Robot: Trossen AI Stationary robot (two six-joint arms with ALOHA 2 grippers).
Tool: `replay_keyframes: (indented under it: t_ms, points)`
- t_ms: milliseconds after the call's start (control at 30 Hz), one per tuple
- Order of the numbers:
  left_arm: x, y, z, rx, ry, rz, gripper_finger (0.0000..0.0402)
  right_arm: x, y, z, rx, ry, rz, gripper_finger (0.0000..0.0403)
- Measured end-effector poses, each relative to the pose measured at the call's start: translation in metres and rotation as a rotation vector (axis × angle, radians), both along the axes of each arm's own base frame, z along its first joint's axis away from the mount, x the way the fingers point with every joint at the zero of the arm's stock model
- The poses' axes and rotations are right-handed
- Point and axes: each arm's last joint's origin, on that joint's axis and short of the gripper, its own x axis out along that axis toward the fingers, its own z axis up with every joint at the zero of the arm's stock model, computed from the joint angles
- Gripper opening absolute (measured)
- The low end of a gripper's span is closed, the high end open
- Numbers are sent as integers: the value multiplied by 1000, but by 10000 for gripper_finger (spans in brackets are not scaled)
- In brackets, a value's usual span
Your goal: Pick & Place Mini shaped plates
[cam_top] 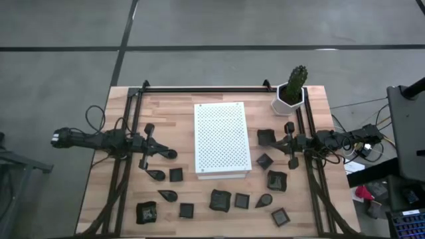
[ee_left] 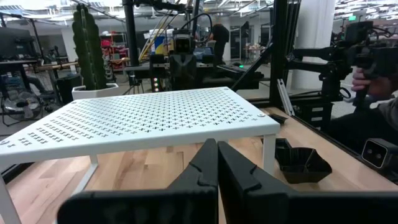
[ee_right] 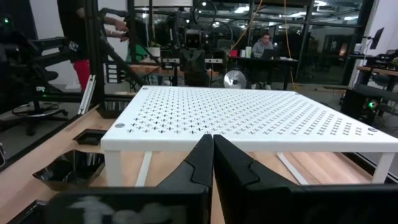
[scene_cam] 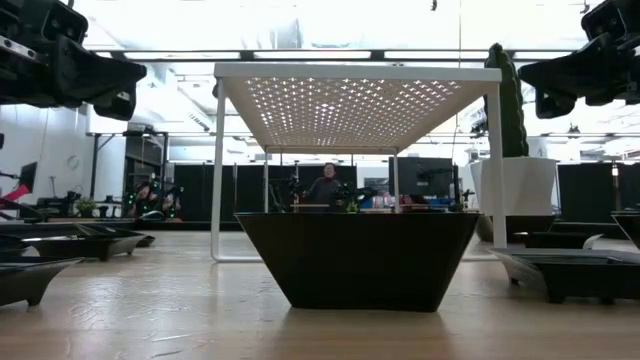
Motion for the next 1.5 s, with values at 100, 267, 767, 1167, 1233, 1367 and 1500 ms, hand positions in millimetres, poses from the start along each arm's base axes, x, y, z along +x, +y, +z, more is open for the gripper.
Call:
replay_keyframes:
  t_ms: [100, 267, 767, 1167, 1233, 1367, 1500]
  points:
    - [0, 0, 0, 0, 0, 0, 0, 0, 0, 3, 79, -34, 15, 8]
    - [0, 0, 0, 0, 0, 0, 0, -1, 0, 9, 258, -88, 33, 8]
    - [0, 0, 0, 0, -1, 0, 0, -1, -2, 13, 252, -139, -47, 8]
    - [0, 0, 0, 0, 0, 0, 0, 12, 0, -5, 210, 65, -113, 49]
    - [0, 0, 0, 0, 0, 0, 0, 14, 0, -4, 194, 113, -119, 70]
    - [0, 0, 0, 0, 0, 0, 0, 16, 0, 8, 169, 239, -146, 112]
    - [0, 0, 0, 0, 0, 0, 0, 18, 0, 20, 145, 391, -213, 137]
